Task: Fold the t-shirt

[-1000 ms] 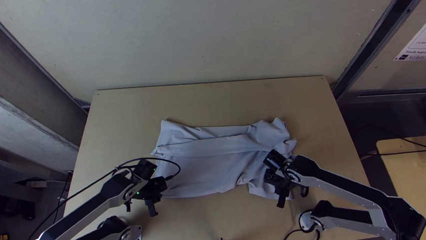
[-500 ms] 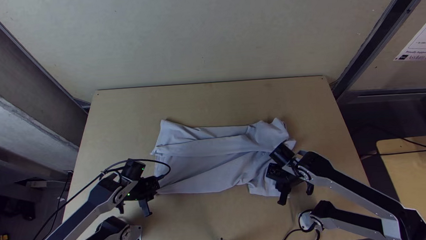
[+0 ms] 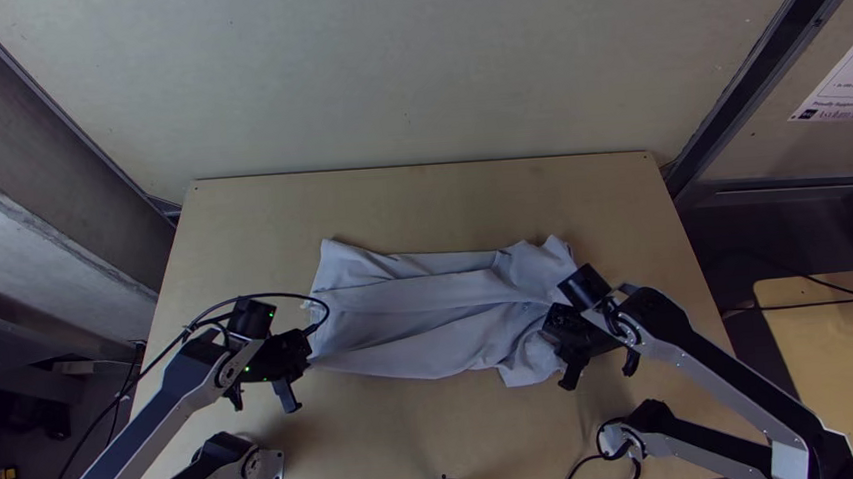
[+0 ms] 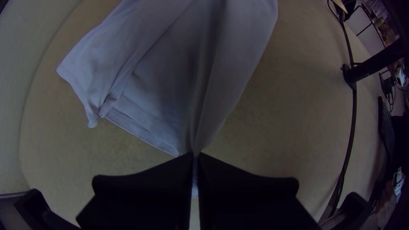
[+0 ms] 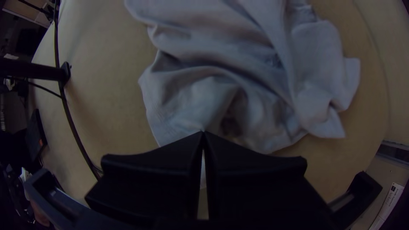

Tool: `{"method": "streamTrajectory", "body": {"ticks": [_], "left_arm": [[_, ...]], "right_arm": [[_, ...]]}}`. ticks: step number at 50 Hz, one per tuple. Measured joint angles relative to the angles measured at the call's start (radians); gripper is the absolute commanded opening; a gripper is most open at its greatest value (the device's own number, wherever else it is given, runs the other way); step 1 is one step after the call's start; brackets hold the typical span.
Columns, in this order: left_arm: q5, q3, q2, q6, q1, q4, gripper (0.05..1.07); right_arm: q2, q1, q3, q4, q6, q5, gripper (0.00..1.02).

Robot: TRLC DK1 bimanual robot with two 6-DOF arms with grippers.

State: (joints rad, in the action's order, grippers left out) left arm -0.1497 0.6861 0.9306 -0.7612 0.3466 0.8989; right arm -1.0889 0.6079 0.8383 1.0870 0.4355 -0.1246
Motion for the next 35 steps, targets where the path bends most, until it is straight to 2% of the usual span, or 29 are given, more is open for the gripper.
{"method": "streamTrajectory", "body": {"ticks": [11,22,35], "left_arm": [[0.000,0.084,0.071,-0.009,-0.014,-0.001,0.10],[-0.012,0.224,0.215,-0.071,-0.104,-0.008,0.10],[-0.026,0.383,0.389,-0.123,-0.161,-0.019,0.10]], "right_arm": [[-0.060,-0.077,0.122,0.000,0.027,-0.007,0.02],[-0.153,-0.180,0.234,0.000,0.077,-0.007,0.02],[-0.331,-0.233,0.385,-0.001,0.125,-0.007,0.02]]}}
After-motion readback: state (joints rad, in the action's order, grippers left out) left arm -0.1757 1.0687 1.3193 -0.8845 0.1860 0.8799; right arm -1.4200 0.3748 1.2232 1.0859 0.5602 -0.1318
